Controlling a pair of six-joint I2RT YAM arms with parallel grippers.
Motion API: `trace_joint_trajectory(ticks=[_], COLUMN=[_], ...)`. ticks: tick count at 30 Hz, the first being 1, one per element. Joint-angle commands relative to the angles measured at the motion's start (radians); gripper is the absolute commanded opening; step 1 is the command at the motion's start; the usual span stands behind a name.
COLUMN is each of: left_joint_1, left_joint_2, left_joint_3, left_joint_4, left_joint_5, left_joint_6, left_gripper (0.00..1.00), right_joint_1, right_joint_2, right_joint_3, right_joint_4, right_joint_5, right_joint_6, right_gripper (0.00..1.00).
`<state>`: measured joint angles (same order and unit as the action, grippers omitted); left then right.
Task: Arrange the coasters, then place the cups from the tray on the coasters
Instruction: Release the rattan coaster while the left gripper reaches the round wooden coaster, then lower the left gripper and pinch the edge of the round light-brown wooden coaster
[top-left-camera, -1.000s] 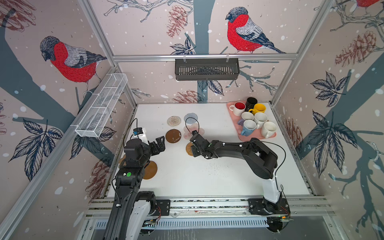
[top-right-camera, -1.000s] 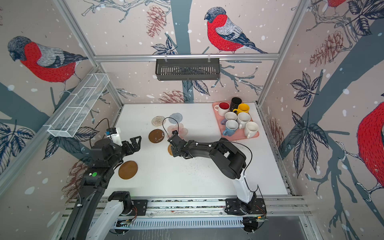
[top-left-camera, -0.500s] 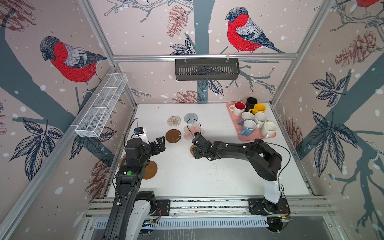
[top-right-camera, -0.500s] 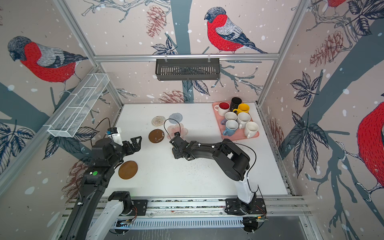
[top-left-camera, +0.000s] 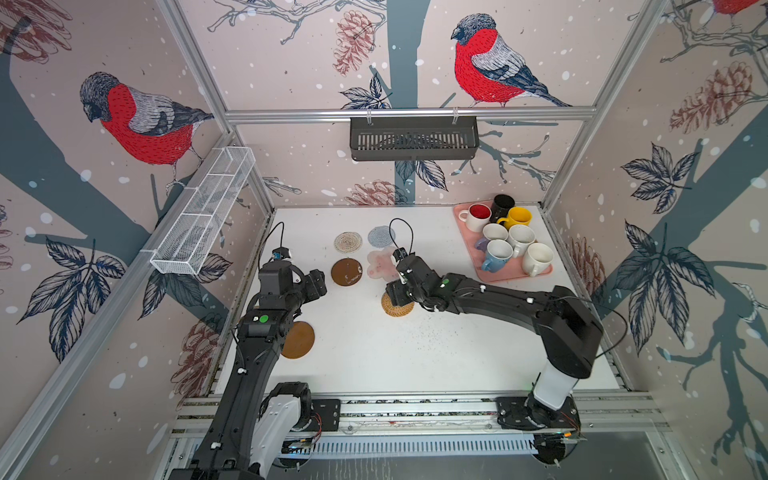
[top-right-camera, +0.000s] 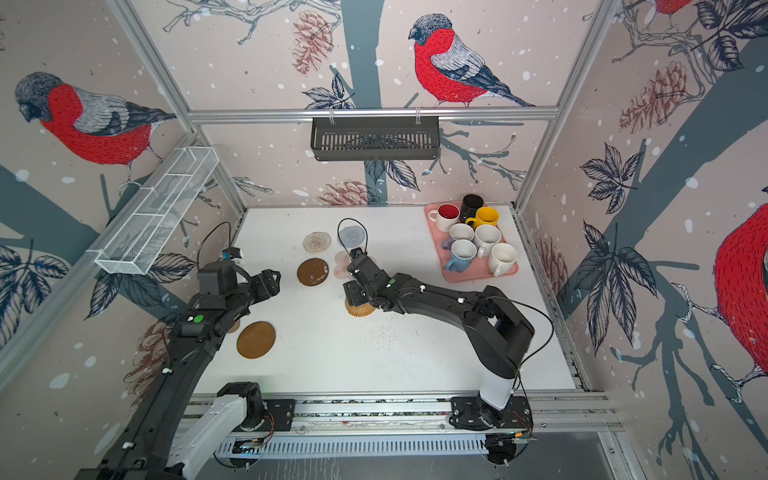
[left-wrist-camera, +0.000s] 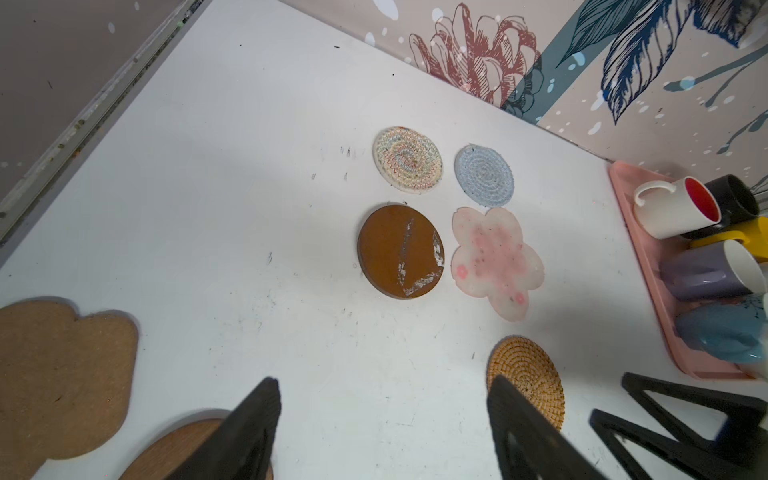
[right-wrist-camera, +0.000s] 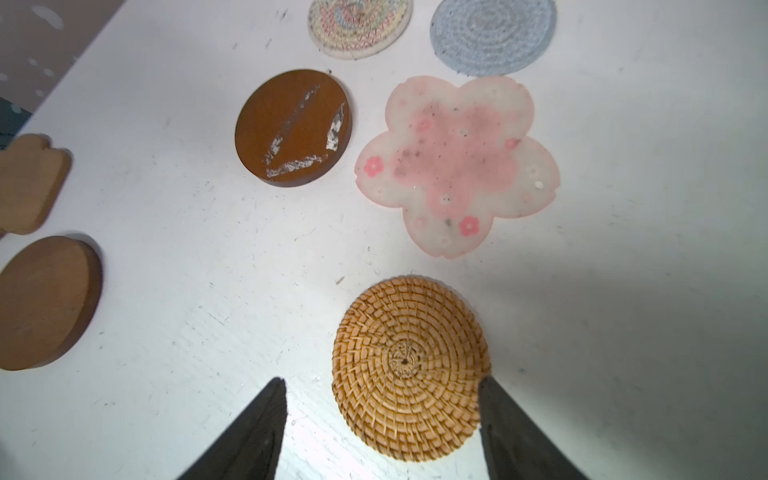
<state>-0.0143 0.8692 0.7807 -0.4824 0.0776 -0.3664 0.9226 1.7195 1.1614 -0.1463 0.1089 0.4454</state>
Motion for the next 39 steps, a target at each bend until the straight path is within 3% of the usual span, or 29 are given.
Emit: trace_joint_trajectory(ticks=[1,4,9,13,15,18,22,26,29,33,39], left_joint_1=[0.000,0.002,0.004,0.014,0.020,0.029,0.072,0.106,0.119,0.123,0.126], left_joint_2=[0.049,0.087,0.181,0.249,0.280,0.313,0.328,0.345,0.352,0.369,0.348], left_joint_3=[0.047,0.097,0.207,0.286,0.309,0.305,0.230,0.119,0.038,-0.035,-0.125], left_joint_4=[-0.063,-0.101,-0.225,-0.304,-0.331,-0.338,-0.288,-0.238,-0.194,-0.146,-0.103], left_joint_5=[-0.039,-0.063,-0.146,-0.157,-0.126,-0.105,-0.133,-0.251,-0.291,-0.258,-0.231], left_joint_6=[0.002,0.017,0.054,0.029,0.019,-0.007,-0.078,-0.164,-0.257,-0.368,-0.451], left_gripper=[0.67,0.57,0.45,0.44,0.50,0.68,0.79,0.95,0.96,0.96,0.94], right_joint_1=[-0.038,-0.057,-0.068,-0.085,-0.095,-0.109,-0.129,-0.147,-0.167,-0.204,-0.236], right_joint_2=[-0.059,-0.076,-0.160,-0.282,-0.348,-0.441,-0.557,-0.650,-0.693,-0.716,-0.733], right_joint_3=[-0.091,-0.170,-0.308,-0.426,-0.487,-0.562,-0.636,-0.677,-0.707,-0.731,-0.747], right_joint_4=[0.071,0.129,0.202,0.270,0.308,0.364,0.415,0.427,0.431,0.449,0.464], right_joint_5=[-0.091,-0.153,-0.159,-0.165,-0.174,-0.187,-0.208,-0.236,-0.244,-0.293,-0.334], right_joint_6=[0.027,0.047,0.075,0.111,0.128,0.150,0.168,0.172,0.191,0.220,0.243], right_gripper=[0.67,0.56,0.56,0.60,0.62,0.66,0.71,0.73,0.74,0.74,0.74])
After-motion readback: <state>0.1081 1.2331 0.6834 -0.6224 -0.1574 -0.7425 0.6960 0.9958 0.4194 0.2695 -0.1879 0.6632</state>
